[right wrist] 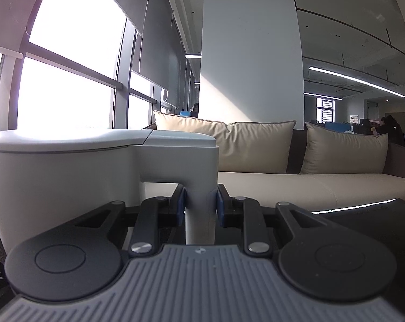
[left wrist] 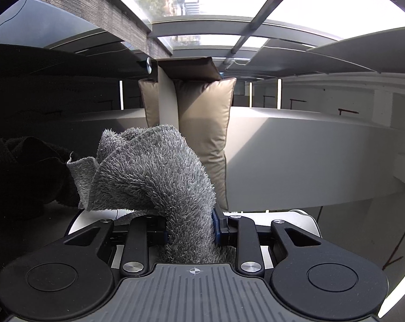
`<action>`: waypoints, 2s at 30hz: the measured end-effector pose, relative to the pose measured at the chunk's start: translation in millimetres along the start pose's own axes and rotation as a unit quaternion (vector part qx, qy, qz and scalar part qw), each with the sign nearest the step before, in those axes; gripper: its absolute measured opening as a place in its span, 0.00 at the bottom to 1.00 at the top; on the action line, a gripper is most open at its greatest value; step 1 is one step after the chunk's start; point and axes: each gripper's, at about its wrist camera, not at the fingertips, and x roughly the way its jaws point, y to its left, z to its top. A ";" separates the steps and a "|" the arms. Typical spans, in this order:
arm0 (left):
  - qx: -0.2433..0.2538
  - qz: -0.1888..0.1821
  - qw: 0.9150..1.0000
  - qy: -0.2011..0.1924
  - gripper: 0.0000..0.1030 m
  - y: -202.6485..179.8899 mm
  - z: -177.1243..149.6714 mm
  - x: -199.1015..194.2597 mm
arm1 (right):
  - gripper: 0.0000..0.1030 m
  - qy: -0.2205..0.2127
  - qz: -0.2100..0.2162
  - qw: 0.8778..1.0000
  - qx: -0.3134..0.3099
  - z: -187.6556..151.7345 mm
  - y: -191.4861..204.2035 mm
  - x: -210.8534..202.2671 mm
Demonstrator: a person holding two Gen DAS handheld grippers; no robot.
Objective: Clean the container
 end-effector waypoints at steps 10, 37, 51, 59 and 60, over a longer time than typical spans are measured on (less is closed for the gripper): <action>-0.008 0.013 1.000 0.005 0.24 4.7 8.4 1.3 | 0.28 0.050 0.034 0.989 0.135 9.6 -22.9 -13.0; -0.015 0.010 1.000 0.012 0.24 4.1 7.1 9.2 | 0.52 0.133 0.101 0.869 0.467 54.4 -48.3 -44.0; -0.013 0.011 1.000 0.020 0.24 4.5 3.0 9.6 | 0.54 0.188 -0.013 0.878 0.439 92.9 -18.9 -16.4; -0.010 0.013 1.000 0.024 0.24 3.6 1.4 8.5 | 0.55 0.207 -0.046 0.891 0.402 102.9 -9.4 -0.1; -0.011 0.013 1.000 0.025 0.24 3.4 1.4 8.4 | 0.55 0.209 -0.047 0.893 0.396 103.8 -8.6 1.8</action>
